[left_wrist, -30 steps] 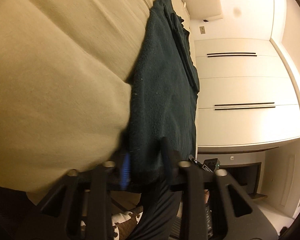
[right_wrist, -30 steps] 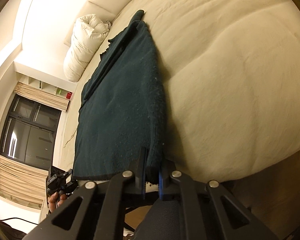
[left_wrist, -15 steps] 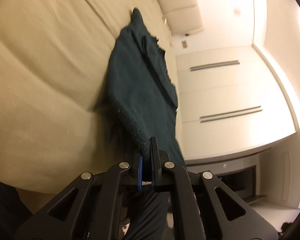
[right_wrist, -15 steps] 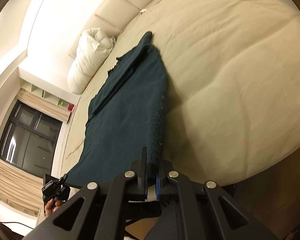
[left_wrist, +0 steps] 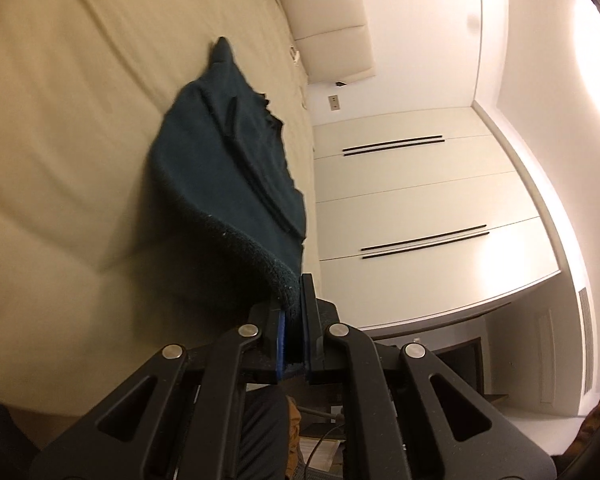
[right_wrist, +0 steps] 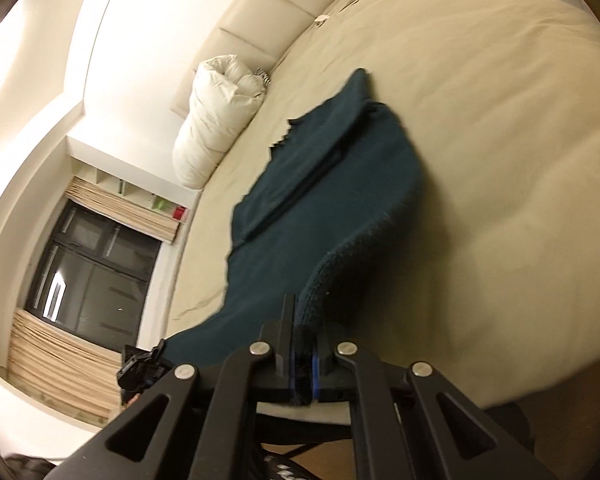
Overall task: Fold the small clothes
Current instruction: 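Lift the hem with both tools and fold it toward the collar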
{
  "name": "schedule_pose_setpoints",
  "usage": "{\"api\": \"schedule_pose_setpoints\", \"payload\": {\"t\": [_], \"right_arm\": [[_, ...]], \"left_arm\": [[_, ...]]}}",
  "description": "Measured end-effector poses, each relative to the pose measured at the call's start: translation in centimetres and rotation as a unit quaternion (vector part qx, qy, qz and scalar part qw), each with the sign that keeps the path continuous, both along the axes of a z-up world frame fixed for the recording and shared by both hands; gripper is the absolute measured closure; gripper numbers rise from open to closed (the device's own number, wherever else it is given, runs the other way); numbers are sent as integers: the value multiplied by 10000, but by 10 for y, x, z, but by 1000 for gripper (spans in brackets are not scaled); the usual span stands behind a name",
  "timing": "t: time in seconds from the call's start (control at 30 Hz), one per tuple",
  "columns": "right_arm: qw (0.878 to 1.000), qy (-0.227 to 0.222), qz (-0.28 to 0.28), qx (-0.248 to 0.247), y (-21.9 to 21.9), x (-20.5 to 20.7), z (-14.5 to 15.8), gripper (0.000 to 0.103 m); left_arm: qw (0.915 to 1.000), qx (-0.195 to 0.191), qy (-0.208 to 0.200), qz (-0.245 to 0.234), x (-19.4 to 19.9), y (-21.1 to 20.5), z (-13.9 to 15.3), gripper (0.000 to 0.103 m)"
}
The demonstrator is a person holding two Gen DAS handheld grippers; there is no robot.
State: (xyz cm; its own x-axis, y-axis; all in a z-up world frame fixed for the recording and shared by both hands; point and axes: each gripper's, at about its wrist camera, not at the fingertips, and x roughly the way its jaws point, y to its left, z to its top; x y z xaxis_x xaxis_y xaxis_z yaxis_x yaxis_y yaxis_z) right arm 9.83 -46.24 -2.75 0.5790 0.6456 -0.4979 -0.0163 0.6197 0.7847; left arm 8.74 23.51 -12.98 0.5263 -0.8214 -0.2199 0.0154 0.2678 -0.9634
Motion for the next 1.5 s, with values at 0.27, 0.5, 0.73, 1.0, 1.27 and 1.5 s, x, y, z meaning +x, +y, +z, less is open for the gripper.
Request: {"api": "schedule_pose_setpoints", "payload": {"t": [0.27,0.5,0.73,1.0,1.27,1.5], "right_arm": [[9994,64,-55,333,19,110,32,97],[9978,187,-420,476,20,215,39,97],[9946,334,-941,265,1,313,26,97],[9849,1087,-1346,90,-25,377,-54,39],[9901,507,-1301,127,-57,343,-26,30],[9914,247,-838,-977,-44,290,-4,29]], "left_arm": [[9981,282,-492,-240,112,-37,57,99],[9991,403,-83,74,243,-51,48,99],[9940,896,-14,622,360,-39,42,99],[9817,1602,967,349,427,-55,-35,96],[9881,1223,715,593,377,-14,-43,93],[9880,1232,687,623,346,-6,-45,46]]}}
